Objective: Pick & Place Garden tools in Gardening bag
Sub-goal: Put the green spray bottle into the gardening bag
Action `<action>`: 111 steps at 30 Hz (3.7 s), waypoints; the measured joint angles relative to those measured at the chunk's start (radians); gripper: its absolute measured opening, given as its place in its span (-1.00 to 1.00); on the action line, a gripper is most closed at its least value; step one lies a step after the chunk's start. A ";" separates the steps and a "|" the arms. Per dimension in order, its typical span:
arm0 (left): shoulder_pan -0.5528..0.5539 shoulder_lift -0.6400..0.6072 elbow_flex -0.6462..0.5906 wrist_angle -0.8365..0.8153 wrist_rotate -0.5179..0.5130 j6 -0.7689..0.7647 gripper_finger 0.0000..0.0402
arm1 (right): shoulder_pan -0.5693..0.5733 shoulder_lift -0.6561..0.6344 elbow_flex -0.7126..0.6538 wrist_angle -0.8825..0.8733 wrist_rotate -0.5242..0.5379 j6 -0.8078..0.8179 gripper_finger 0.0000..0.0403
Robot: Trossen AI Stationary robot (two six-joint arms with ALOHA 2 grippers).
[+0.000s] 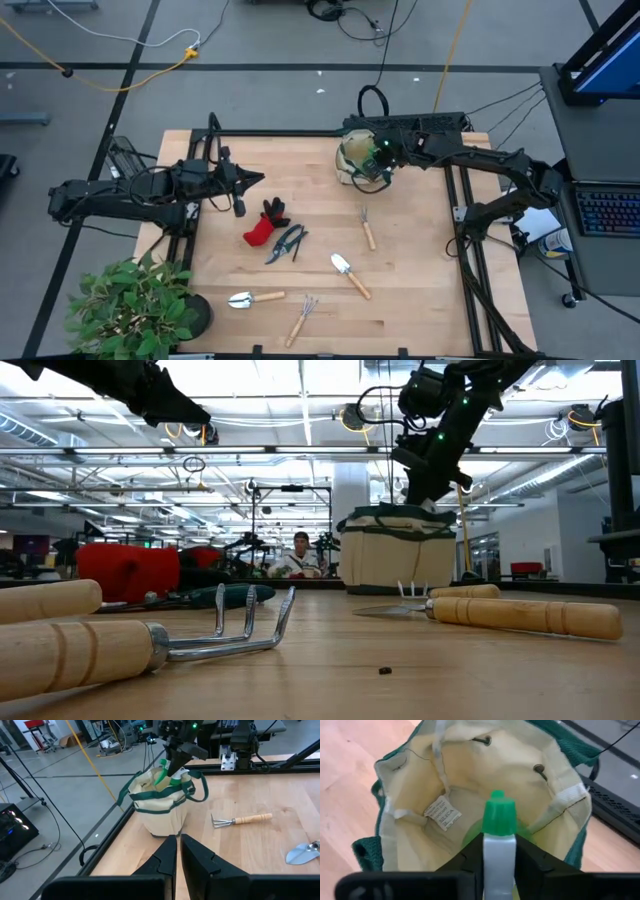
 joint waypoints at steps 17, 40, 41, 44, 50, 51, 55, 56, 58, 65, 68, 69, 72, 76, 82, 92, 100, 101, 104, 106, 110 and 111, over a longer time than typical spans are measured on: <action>0.000 0.000 0.000 -0.031 -0.001 0.000 -0.85 | -0.053 0.000 0.000 0.061 0.001 -0.109 -0.22; 0.000 0.000 0.000 -0.037 -0.001 -0.005 -0.85 | -0.057 0.000 0.000 0.094 0.027 -0.153 -0.81; 0.000 0.000 0.000 -0.037 -0.001 -0.005 -0.85 | -0.057 0.000 -0.001 0.095 0.028 -0.153 -0.81; 0.000 0.000 0.000 -0.037 -0.001 -0.008 -0.85 | -0.057 0.000 -0.001 0.096 0.028 -0.146 -0.81; 0.000 0.023 0.000 0.005 0.038 -0.045 -0.85 | -0.057 0.000 0.000 0.075 -0.020 -0.127 -0.81; 0.000 0.035 0.000 0.017 0.056 -0.037 -0.85 | -0.057 0.000 0.000 0.074 -0.043 -0.128 -0.81; -0.001 0.107 0.000 0.107 0.119 0.032 -0.85 | -0.055 -0.001 0.000 0.072 -0.093 -0.128 -0.81; -0.001 0.130 0.000 0.134 0.128 0.045 -0.85 | -0.056 -0.001 0.000 0.071 -0.099 -0.128 -0.81; 0.000 0.184 0.000 0.191 0.159 0.059 -0.85 | -0.051 -0.001 0.000 0.068 -0.105 -0.128 -0.81; 0.000 0.384 0.049 0.269 0.232 0.119 -0.82 | 0.024 -0.002 0.001 0.066 -0.261 -0.157 -0.81; 0.000 0.465 0.105 0.268 0.232 0.175 -0.71 | 0.084 -0.002 0.001 0.067 -0.263 -0.189 -0.81; 0.000 0.491 0.124 0.267 0.232 0.192 -0.65 | 0.103 -0.002 0.001 0.071 -0.264 -0.204 -0.81; -0.001 0.563 0.189 0.248 0.239 0.255 -0.46 | 0.153 0.001 -0.001 0.105 -0.263 -0.216 -0.81; -0.010 0.656 0.300 0.149 0.287 0.402 -0.21 | 0.194 0.007 -0.002 0.150 -0.268 -0.231 -0.81; -0.042 0.820 0.462 -0.066 0.318 0.577 -0.02 | 0.215 0.034 -0.001 0.173 -0.261 -0.232 -0.81; -0.047 0.997 0.609 -0.122 0.267 0.640 -0.13 | 0.227 0.049 0.002 0.173 -0.260 -0.235 -0.80; -0.047 0.991 0.615 -0.200 0.257 0.682 -0.47 | 0.224 0.049 0.001 0.166 -0.252 -0.243 -0.79; -0.047 0.990 0.615 -0.209 0.262 0.684 -0.54 | 0.224 0.049 0.001 0.165 -0.241 -0.246 -0.79; -0.047 0.990 0.616 -0.237 0.271 0.686 -0.82 | 0.223 0.046 0.000 0.161 -0.233 -0.261 -0.79; -0.047 0.990 0.616 -0.240 0.272 0.675 -0.95 | 0.219 0.045 0.000 0.162 -0.236 -0.261 -0.78; -0.046 0.990 0.616 -0.246 0.268 0.666 -0.92 | 0.217 0.045 0.000 0.157 -0.233 -0.258 -0.78; -0.046 0.990 0.616 -0.249 0.267 0.670 -0.93 | 0.217 0.045 0.000 0.153 -0.229 -0.258 -0.78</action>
